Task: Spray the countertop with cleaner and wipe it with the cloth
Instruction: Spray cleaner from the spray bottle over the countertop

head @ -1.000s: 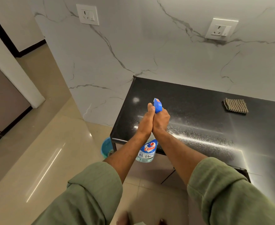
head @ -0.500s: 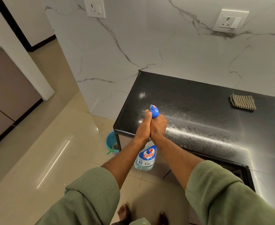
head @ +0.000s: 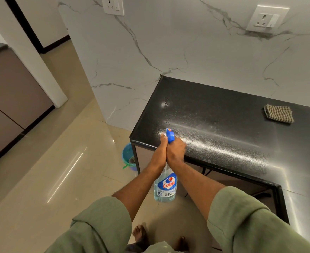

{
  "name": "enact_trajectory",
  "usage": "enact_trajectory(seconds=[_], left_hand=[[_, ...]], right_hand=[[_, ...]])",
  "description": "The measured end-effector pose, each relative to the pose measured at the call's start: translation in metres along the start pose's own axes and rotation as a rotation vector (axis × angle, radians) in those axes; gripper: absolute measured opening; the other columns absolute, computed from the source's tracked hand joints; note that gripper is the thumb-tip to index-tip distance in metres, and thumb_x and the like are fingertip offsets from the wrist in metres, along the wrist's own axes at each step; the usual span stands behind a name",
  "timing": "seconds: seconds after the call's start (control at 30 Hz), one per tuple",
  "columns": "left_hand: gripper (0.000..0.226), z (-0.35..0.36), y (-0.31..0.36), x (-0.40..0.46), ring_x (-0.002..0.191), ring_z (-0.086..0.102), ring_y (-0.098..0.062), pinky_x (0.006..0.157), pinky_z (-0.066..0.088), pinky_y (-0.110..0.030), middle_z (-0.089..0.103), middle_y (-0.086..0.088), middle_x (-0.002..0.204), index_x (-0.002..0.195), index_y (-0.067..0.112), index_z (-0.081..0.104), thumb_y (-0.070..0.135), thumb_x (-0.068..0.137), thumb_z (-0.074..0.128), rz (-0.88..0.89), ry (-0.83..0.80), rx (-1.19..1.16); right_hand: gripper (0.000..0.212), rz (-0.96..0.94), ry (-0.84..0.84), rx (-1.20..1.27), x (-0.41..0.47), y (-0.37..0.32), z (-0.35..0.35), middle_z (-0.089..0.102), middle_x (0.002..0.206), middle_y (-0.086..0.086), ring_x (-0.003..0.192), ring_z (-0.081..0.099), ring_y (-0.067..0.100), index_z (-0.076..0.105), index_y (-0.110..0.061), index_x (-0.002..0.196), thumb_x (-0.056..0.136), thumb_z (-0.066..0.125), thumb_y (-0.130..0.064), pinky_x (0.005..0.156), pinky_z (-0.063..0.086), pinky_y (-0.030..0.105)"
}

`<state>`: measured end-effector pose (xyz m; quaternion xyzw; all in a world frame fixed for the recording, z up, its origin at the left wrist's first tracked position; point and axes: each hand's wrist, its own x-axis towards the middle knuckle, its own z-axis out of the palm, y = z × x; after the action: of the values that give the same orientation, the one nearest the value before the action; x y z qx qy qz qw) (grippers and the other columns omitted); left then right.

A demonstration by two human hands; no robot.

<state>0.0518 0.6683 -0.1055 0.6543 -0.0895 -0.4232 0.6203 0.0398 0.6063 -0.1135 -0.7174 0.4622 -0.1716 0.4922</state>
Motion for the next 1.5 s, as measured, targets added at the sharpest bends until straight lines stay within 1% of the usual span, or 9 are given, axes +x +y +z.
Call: enact_trajectory(seconds=[0.17, 0.33, 0.47, 0.63, 0.77, 0.97, 1.2, 1.33, 1.5], left_hand=[[0.045, -0.003, -0.004, 0.0, 0.093, 0.066, -0.013, 0.087, 0.054, -0.025, 0.067, -0.007, 0.098, 0.102, 0.024, 0.06, 0.049, 0.11, 0.023, -0.006, 0.029, -0.011], [0.048, -0.003, -0.005, 0.006, 0.101, 0.07, -0.019, 0.094, 0.055, -0.033, 0.07, -0.006, 0.098, 0.102, 0.027, 0.063, 0.054, 0.109, 0.024, -0.008, 0.064, 0.002], [0.047, -0.001, -0.005, 0.005, 0.098, 0.067, -0.015, 0.102, 0.052, -0.038, 0.068, -0.009, 0.103, 0.102, 0.026, 0.061, 0.052, 0.109, 0.023, 0.0, 0.072, -0.014], [0.049, 0.005, -0.007, 0.003, 0.107, 0.067, -0.021, 0.102, 0.052, -0.038, 0.069, -0.01, 0.106, 0.105, 0.024, 0.063, 0.053, 0.109, 0.024, -0.012, 0.057, 0.007], [0.05, 0.017, -0.005, 0.003, 0.101, 0.068, -0.016, 0.098, 0.054, -0.036, 0.07, -0.008, 0.104, 0.101, 0.026, 0.065, 0.055, 0.108, 0.026, -0.036, 0.031, 0.001], [0.065, 0.041, -0.002, 0.001, 0.111, 0.069, -0.025, 0.106, 0.053, -0.046, 0.073, -0.017, 0.114, 0.114, 0.018, 0.07, 0.063, 0.105, 0.024, -0.074, -0.021, 0.056], [0.07, 0.063, -0.004, 0.005, 0.11, 0.07, -0.024, 0.105, 0.054, -0.047, 0.074, -0.016, 0.114, 0.117, 0.017, 0.07, 0.067, 0.104, 0.023, -0.09, -0.063, 0.098], [0.068, 0.072, -0.006, 0.005, 0.109, 0.071, -0.023, 0.103, 0.055, -0.044, 0.074, -0.014, 0.113, 0.117, 0.017, 0.071, 0.064, 0.105, 0.024, -0.09, -0.086, 0.105], [0.064, 0.081, -0.005, 0.006, 0.109, 0.071, -0.024, 0.105, 0.054, -0.048, 0.075, -0.013, 0.111, 0.11, 0.021, 0.073, 0.064, 0.105, 0.026, -0.079, -0.099, 0.109]], right_hand=[[0.022, 0.003, -0.027, -0.026, 0.001, 0.002, 0.002, 0.065, 0.085, 0.01, 0.07, 0.058, 0.015, 0.068, -0.003, 0.099, 0.098, 0.065, -0.025, 0.057, 0.04, 0.022], [0.018, -0.002, -0.064, -0.097, 0.008, 0.003, 0.001, 0.061, 0.08, 0.006, 0.059, 0.05, 0.006, 0.066, -0.006, 0.094, 0.099, 0.061, -0.024, 0.051, 0.031, 0.017], [0.02, 0.009, -0.078, -0.092, 0.011, 0.006, 0.003, 0.06, 0.078, 0.005, 0.059, 0.05, 0.006, 0.066, -0.007, 0.093, 0.099, 0.062, -0.026, 0.051, 0.032, 0.018], [0.02, 0.029, -0.082, -0.061, 0.011, 0.013, -0.003, 0.057, 0.072, 0.001, 0.06, 0.05, 0.007, 0.063, -0.01, 0.088, 0.099, 0.062, -0.026, 0.051, 0.033, 0.018], [0.023, 0.044, -0.048, -0.07, 0.013, 0.017, -0.017, 0.054, 0.069, -0.002, 0.059, 0.049, 0.006, 0.061, -0.012, 0.085, 0.1, 0.062, -0.029, 0.051, 0.032, 0.018], [0.023, 0.055, 0.014, -0.08, 0.019, 0.029, -0.037, 0.059, 0.073, 0.002, 0.06, 0.052, 0.009, 0.062, -0.012, 0.084, 0.099, 0.063, -0.03, 0.052, 0.034, 0.02], [0.021, 0.111, 0.073, -0.034, 0.021, 0.038, -0.059, 0.058, 0.072, 0.002, 0.061, 0.053, 0.011, 0.061, -0.011, 0.082, 0.098, 0.062, -0.024, 0.052, 0.035, 0.02], [0.035, 0.121, 0.101, -0.056, 0.02, 0.042, -0.07, 0.053, 0.063, -0.002, 0.058, 0.053, 0.012, 0.052, -0.019, 0.067, 0.099, 0.062, -0.027, 0.049, 0.033, 0.021], [0.032, 0.14, 0.149, -0.002, 0.018, 0.04, -0.08, 0.058, 0.068, 0.004, 0.063, 0.057, 0.018, 0.054, -0.016, 0.069, 0.098, 0.062, -0.026, 0.058, 0.045, 0.028]])
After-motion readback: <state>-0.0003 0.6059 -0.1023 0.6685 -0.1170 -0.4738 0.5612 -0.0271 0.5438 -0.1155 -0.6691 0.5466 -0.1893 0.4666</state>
